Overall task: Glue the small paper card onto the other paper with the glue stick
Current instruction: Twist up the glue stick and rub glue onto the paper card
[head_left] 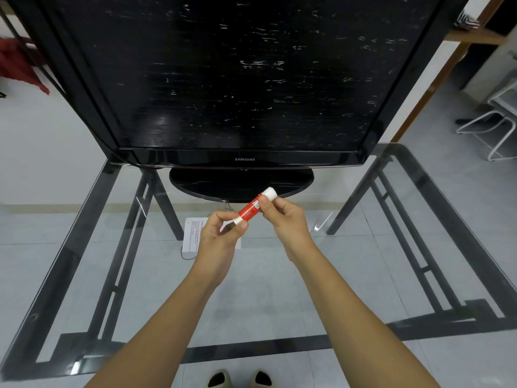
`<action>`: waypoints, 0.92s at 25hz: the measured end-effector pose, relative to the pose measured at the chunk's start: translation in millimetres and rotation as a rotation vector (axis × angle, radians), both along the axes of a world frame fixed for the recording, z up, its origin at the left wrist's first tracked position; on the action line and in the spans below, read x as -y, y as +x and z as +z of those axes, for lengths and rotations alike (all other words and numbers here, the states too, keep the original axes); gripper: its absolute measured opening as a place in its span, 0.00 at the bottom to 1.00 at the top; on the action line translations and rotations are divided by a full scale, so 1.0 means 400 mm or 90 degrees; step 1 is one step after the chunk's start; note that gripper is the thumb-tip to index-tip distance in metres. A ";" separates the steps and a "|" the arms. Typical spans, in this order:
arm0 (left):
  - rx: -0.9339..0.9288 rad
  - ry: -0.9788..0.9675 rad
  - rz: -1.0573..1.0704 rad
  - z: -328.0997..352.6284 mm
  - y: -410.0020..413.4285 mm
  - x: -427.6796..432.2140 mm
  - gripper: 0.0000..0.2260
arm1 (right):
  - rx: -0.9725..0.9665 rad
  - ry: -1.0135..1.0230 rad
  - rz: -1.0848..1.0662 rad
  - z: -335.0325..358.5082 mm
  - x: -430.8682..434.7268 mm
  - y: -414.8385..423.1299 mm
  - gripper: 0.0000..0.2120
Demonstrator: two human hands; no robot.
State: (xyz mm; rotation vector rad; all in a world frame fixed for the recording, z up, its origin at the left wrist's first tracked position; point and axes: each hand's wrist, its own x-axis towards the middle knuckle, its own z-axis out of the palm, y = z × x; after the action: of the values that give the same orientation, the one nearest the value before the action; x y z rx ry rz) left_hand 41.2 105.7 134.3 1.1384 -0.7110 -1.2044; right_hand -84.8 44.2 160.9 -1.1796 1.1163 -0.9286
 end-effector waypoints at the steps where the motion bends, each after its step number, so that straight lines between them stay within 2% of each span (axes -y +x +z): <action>1: -0.032 0.011 -0.007 -0.002 0.003 0.000 0.06 | -0.001 -0.002 0.002 0.001 -0.002 0.000 0.13; 4: -0.165 0.081 -0.023 0.001 0.013 0.003 0.12 | -0.002 -0.017 0.012 0.006 -0.003 -0.001 0.11; 9: -0.085 -0.001 -0.017 -0.001 0.009 -0.010 0.02 | 0.003 -0.019 0.010 0.011 -0.007 -0.001 0.12; 12: -0.044 -0.007 -0.010 -0.004 0.009 -0.013 0.07 | -0.002 -0.025 0.007 0.015 -0.009 -0.003 0.12; 14: -0.113 0.028 -0.022 0.000 0.013 -0.013 0.04 | -0.004 -0.032 0.007 0.016 -0.012 -0.004 0.11; 16: -0.148 0.062 -0.028 0.004 0.016 -0.017 0.07 | -0.010 -0.038 0.012 0.017 -0.017 -0.002 0.11; 23: -0.036 -0.004 -0.002 0.007 0.009 -0.039 0.05 | 0.004 -0.040 0.022 0.018 -0.029 0.000 0.12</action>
State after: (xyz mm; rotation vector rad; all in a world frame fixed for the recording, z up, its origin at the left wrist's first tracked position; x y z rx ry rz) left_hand 44.6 121.5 137.0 1.0939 -0.6726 -1.2311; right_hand -84.8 55.7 168.2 -1.2421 1.0645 -0.9458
